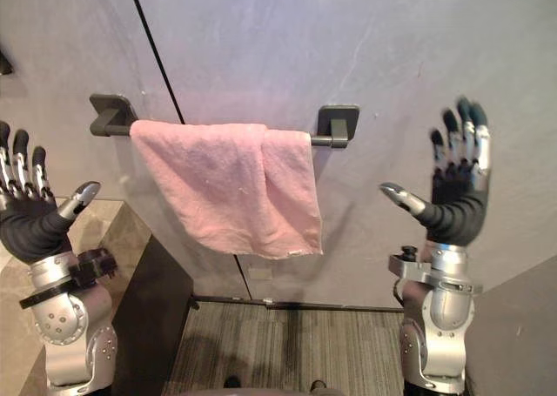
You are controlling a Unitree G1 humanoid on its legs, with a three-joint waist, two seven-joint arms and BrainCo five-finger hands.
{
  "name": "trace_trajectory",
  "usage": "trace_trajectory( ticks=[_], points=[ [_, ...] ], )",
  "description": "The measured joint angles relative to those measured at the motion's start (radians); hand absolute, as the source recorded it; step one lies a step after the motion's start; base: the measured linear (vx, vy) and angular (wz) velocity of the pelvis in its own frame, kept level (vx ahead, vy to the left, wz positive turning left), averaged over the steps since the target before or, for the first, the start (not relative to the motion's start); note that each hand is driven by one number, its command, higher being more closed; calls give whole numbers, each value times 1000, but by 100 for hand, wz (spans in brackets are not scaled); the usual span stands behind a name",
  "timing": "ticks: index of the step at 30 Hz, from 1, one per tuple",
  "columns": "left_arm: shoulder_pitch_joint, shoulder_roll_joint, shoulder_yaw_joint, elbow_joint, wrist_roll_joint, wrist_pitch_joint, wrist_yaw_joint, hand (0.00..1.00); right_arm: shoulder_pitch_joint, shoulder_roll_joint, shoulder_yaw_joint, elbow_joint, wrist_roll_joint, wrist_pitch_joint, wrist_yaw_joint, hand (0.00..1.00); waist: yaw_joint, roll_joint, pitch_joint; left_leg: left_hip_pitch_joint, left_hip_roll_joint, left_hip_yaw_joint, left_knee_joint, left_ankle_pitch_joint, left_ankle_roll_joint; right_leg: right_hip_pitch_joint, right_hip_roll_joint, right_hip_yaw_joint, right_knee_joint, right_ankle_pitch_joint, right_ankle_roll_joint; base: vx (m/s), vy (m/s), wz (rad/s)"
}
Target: Organize washtable
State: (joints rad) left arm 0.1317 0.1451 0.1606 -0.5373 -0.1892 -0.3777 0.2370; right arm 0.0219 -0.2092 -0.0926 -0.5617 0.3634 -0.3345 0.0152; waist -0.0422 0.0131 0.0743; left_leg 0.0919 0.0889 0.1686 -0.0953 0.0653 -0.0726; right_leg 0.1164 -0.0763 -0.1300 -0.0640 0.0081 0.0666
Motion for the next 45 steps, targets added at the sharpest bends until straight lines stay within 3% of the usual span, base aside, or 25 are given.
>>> trace_trajectory(
  ticks=[4, 7, 11, 17, 26, 36, 45],
  points=[
    [-46, 83, -189, -34, -50, -17, -65, 0, -127, -85, 220, -6, 92, -13, 71, 0, 5, 12, -14, 4, 0, -1, 0, 0, 0, 0, -1, 0, 9, -3, 3, -30, -3, 1],
    [-98, 131, -322, -28, -164, -24, -157, 0, -164, -131, 366, -2, 149, -11, 129, 0, 4, 10, -17, 7, -1, 0, 0, 1, 1, 1, -1, 2, 13, -3, 3, -25, -1, -1],
    [-130, 195, -420, 72, -244, -11, -276, 0, -169, -178, 439, 61, 209, 13, 188, 0, 1, 11, -19, 11, -1, 2, 0, 1, 1, -1, -2, 6, 22, -5, 5, 0, 0, 0],
    [-135, 223, -499, 237, -252, 44, -365, 0, -165, -221, 529, 218, 226, 82, 250, 0, 1, 12, -20, 9, -1, 10, -1, 1, 1, -11, -2, 16, 28, -6, 4, -21, 1, -4],
    [-155, 216, -524, 400, -164, 78, -362, 0, -140, -230, 583, 407, 151, 150, 272, 0, -1, 12, -20, 1, -1, 9, -1, 1, 1, -19, -2, 15, 28, -6, 4, 0, 0, 0],
    [-168, 168, -517, 585, -33, 98, -296, 0, -139, -183, 580, 544, 26, 164, 262, 0, 0, 2, -34, -19, 0, 9, 0, 3, 3, -33, -2, 17, 27, -4, 3, 0, 0, 0],
    [-193, 115, -409, 686, 46, 108, -207, 0, -99, -94, 484, 605, -21, 165, 228, 0, -1, -13, -39, -19, 1, 10, 0, 3, 3, -33, -1, 17, 27, -4, 3, 0, 0, 0]
  ],
)
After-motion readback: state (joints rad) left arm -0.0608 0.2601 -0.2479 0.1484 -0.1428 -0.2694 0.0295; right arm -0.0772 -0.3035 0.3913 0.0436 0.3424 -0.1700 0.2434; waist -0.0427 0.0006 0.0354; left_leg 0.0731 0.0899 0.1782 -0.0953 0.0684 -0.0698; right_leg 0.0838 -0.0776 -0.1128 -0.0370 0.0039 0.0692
